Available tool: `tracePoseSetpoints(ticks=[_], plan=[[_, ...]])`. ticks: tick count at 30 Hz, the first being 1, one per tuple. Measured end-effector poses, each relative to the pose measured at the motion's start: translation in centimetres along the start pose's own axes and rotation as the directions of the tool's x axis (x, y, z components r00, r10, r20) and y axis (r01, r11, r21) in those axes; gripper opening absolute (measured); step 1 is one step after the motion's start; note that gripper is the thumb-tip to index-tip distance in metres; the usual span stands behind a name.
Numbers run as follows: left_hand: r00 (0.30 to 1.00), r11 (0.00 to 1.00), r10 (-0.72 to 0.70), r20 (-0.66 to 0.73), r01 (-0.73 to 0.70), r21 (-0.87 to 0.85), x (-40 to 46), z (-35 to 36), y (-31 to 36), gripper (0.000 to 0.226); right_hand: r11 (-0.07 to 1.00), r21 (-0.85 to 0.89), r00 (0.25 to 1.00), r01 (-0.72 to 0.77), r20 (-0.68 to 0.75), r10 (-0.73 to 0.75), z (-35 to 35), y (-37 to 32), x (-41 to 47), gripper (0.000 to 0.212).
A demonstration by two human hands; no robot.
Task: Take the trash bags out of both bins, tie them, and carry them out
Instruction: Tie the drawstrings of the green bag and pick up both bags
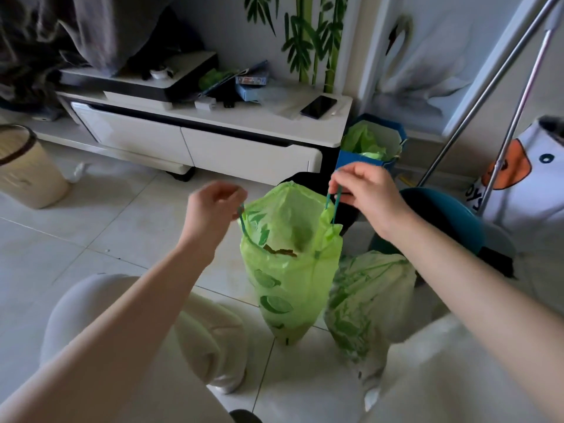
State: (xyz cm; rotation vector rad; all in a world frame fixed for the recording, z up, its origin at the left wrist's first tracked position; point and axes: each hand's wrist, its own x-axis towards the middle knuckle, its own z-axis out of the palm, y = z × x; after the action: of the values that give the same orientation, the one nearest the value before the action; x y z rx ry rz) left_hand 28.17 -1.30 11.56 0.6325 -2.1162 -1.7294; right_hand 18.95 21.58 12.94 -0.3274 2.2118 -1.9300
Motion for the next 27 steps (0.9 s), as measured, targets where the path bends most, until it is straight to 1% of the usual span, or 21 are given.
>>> tracePoseSetpoints(ticks=[1,2,3,4,5,6,8,10,11,14,18,20,22,24,27], plan=[[0.998,0.998,0.066,-0.013,-0.066,-0.019,0.1,-0.1,1.0,0.008,0.996,0.084,0.999,0.02,-0.038,-0.017,-0.1,-1.1,0.0,0.017],[0.994,0.994,0.107,-0.005,-0.107,-0.014,0.2,-0.1,1.6,0.007,0.992,0.116,0.997,0.042,-0.063,-0.035,-0.2,-1.8,-0.1,0.018],[0.993,0.993,0.114,0.028,-0.114,0.02,0.3,-0.1,2.0,0.006,0.996,0.073,0.996,0.052,-0.07,-0.046,-0.1,-2.2,-0.2,0.018],[0.993,0.992,0.09,0.079,-0.096,0.078,0.2,0.2,2.1,0.005,0.999,0.0,0.998,0.038,-0.048,-0.038,0.0,-2.4,-0.3,0.015],[0.99,0.988,0.053,0.132,-0.071,0.134,0.0,0.5,2.2,0.007,0.997,-0.079,1.0,0.008,-0.017,-0.01,0.1,-2.4,-0.6,0.013],[0.987,0.984,0.028,0.161,-0.056,0.172,-0.2,0.8,2.2,0.009,0.992,-0.121,1.0,-0.021,0.009,0.022,0.2,-2.5,-0.8,0.011],[0.987,0.981,0.049,0.153,-0.076,0.176,-0.5,1.3,2.6,0.009,0.989,-0.146,1.0,-0.003,0.006,0.004,0.0,-2.6,-1.1,0.011],[0.986,0.988,0.077,0.148,-0.096,0.124,-0.7,1.7,3.6,0.008,0.986,-0.157,0.998,0.062,-0.008,-0.064,-0.2,-3.1,-1.3,0.014],[0.985,0.991,0.077,0.156,-0.092,0.094,-0.9,2.0,4.0,0.008,0.986,-0.154,0.998,0.069,-0.002,-0.07,-0.1,-3.2,-1.4,0.015],[0.979,0.991,0.09,0.18,-0.106,0.083,-1.3,3.0,4.8,0.005,0.989,-0.144,0.998,0.034,0.057,-0.026,0.3,-3.2,-1.6,0.016],[0.973,0.985,0.128,0.192,-0.148,0.092,-1.5,4.4,5.2,0.008,0.98,-0.194,0.988,0.03,0.151,0.0,1.1,-3.0,-2.2,0.005],[0.974,0.979,0.14,0.18,-0.164,0.121,-1.7,5.1,5.0,0.008,0.973,-0.229,0.982,0.022,0.186,0.022,1.4,-2.7,-2.3,0.01],[0.974,0.97,0.154,0.168,-0.181,0.16,-2.1,5.8,4.8,0.013,0.971,-0.239,0.982,0.015,0.189,0.031,1.6,-2.4,-2.4,0.015],[0.979,0.975,0.132,0.154,-0.157,0.16,-2.4,6.3,4.5,0.018,0.978,-0.208,0.982,-0.007,0.185,0.046,1.6,-1.9,-2.5,0.016],[0.987,0.99,0.075,0.141,-0.09,0.105,-2.5,6.8,4.1,0.018,0.989,-0.137,0.973,-0.054,0.214,0.082,1.7,-1.2,-2.8,0.022]])
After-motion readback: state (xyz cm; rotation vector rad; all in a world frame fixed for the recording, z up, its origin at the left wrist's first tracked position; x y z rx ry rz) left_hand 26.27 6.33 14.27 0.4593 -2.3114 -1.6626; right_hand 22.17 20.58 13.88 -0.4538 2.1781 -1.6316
